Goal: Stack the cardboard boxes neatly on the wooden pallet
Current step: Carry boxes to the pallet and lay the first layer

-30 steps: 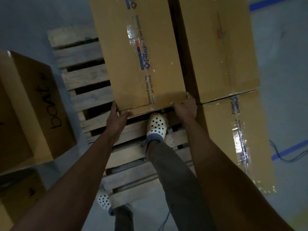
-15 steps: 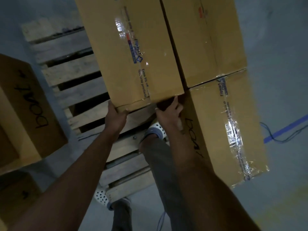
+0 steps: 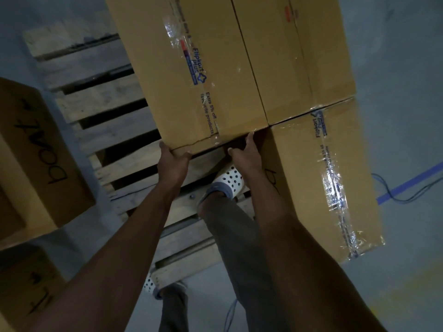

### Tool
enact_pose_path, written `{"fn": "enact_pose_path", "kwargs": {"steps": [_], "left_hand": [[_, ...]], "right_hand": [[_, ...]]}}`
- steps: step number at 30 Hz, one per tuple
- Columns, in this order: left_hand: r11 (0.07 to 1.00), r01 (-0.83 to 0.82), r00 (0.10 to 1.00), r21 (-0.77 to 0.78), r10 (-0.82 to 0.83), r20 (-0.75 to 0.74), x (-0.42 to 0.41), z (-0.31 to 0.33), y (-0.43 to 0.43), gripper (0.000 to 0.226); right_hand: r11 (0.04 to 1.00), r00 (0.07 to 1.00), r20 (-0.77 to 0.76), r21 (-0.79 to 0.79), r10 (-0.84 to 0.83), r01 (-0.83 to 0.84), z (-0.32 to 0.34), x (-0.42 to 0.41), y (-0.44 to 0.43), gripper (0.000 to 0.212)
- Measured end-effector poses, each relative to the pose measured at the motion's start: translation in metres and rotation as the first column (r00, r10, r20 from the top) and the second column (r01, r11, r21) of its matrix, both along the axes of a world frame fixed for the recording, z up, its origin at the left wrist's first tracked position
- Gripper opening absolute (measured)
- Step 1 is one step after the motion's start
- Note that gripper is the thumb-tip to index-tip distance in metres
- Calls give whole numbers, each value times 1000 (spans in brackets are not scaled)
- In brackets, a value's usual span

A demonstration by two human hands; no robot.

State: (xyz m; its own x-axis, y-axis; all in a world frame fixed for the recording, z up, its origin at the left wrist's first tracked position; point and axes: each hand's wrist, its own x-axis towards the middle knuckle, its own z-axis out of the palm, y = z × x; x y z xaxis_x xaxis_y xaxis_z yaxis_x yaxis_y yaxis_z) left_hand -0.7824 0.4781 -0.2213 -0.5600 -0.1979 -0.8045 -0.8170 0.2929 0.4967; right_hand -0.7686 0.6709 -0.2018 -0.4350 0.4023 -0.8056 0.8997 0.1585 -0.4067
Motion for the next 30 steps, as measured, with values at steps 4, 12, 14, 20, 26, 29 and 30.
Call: {"fn": "enact_pose_path", "kwargs": {"steps": [4,12,14,20,26,29,30], "left_hand": [[995,-78,997,69,78,-3,-1,-3,-8,101],[995,36,999,91,-37,11,-21,13,-14,89],[993,97,994,69,-100,34,-23,21,-17,89],[799,549,811,-243,-581,-77,-15,35,-27,81],[784,564,800,-260,-597,-65,2,26,-23,71],[911,356,903,-207,-392,-174,0,27,-14,58],[928,316,917,-199,-352,-186,-1,27,-12,57]], "right_hand": [[999,1000,6,-34,-30,30,3,-1,-5,87],[992,993,29,57,110,-112,12,-22,-2,90],[964,981,52,180,187,-193,21,-26,-8,90],[736,855,64,477,515,-480,23,-39,-17,74],[756,905,89,519,416,-399,13,-55,-4,76],[778,910,118,483,396,-401,13,-58,9,91],[790,918,106,477,383,-385,13,-58,13,94]]}}
